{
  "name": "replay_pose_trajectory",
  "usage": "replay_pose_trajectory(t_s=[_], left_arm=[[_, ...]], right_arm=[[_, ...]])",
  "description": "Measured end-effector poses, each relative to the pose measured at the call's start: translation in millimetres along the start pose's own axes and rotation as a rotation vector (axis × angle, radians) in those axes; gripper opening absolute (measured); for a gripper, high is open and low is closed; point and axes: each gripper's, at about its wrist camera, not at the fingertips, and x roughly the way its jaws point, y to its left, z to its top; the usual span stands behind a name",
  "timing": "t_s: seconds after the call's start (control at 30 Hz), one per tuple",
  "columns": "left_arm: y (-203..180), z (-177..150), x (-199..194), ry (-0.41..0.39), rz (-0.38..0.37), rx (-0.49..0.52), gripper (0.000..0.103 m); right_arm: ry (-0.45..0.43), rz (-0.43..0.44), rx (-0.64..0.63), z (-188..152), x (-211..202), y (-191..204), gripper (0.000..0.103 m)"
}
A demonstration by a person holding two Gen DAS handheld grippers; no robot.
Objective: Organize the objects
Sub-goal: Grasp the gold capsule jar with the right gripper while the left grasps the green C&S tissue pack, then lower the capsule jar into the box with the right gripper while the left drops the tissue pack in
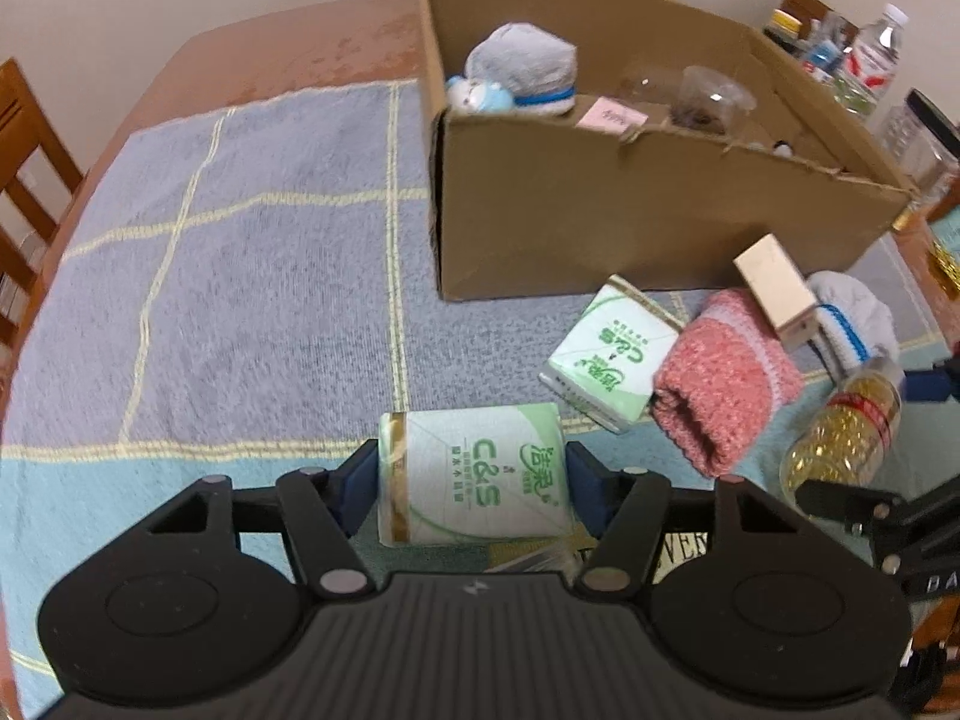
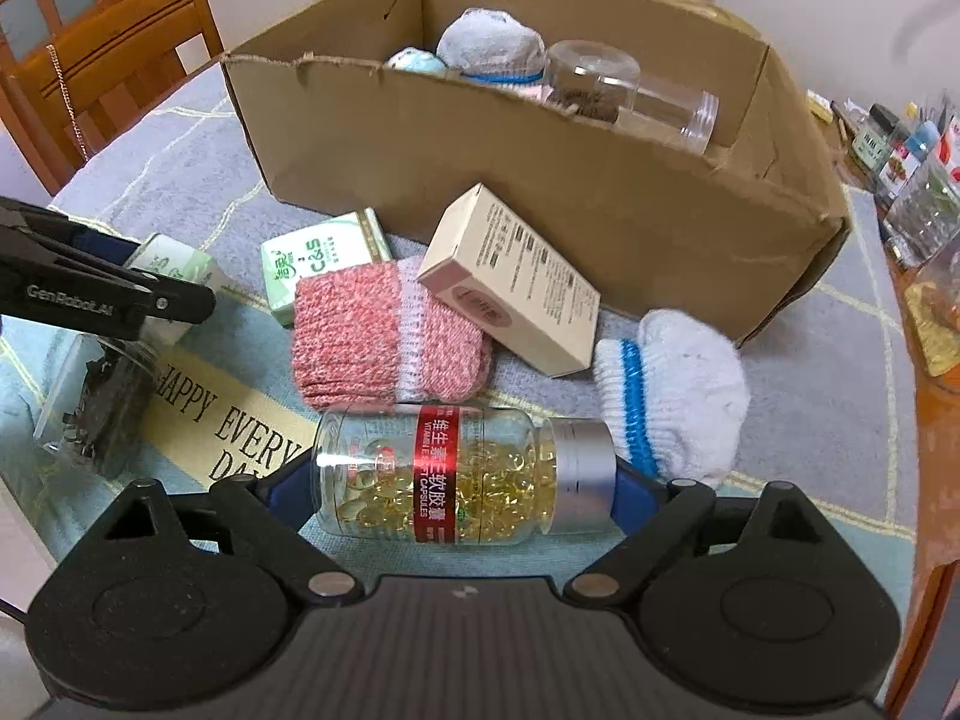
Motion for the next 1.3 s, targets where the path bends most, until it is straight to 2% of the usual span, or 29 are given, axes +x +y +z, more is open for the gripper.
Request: replay_pose_trajectory(t_s=[0.23, 0.57, 0.87, 0.9, 0.93, 0.97, 1.0, 1.13, 1.3], left_arm=[[-4.0, 15.3, -33.2, -0.017, -0.053, 0.063, 0.064], [-24.8, 60.1, -65.4, -0.121, -0.093, 0.138, 0.064], [-35.9, 121.3, -60.1, -0.225, -0.043, 0.176, 0.065], [-35.1, 126.2, -57.9, -0.236, -0.033, 0.171, 0.066], [-34.0, 129.2, -55.1, -0.239, -0.023, 0.165, 0.072], [-33.0, 132.1, -50.9, -0.232, -0.009, 0.153, 0.084], [-32.4, 132.7, -48.0, -0.227, 0.002, 0.141, 0.088], [-26.7, 126.7, -40.9, -0.209, -0.02, 0.133, 0.09], [-12.6, 119.6, -42.6, -0.199, -0.002, 0.101, 0.09]], right_arm=[[-0.028, 0.01, 0.014, 14.8, -27.3, -10.1, 0.096], [-0.1, 0.003, -0.035, 39.9, -65.9, -21.1, 0.096], [-0.192, 0.004, -0.05, 78.1, -81.9, -30.0, 0.096], [-0.201, 0.004, -0.049, 82.1, -82.5, -31.0, 0.096], [-0.208, 0.003, -0.048, 86.1, -82.6, -31.8, 0.096], [-0.213, 0.003, -0.048, 89.5, -82.5, -32.1, 0.096], [-0.216, 0.001, -0.047, 93.3, -81.7, -32.9, 0.096], [-0.222, -0.002, -0.047, 108.2, -75.7, -36.2, 0.096], [-0.233, -0.009, -0.052, 129.7, -64.9, -40.5, 0.094]])
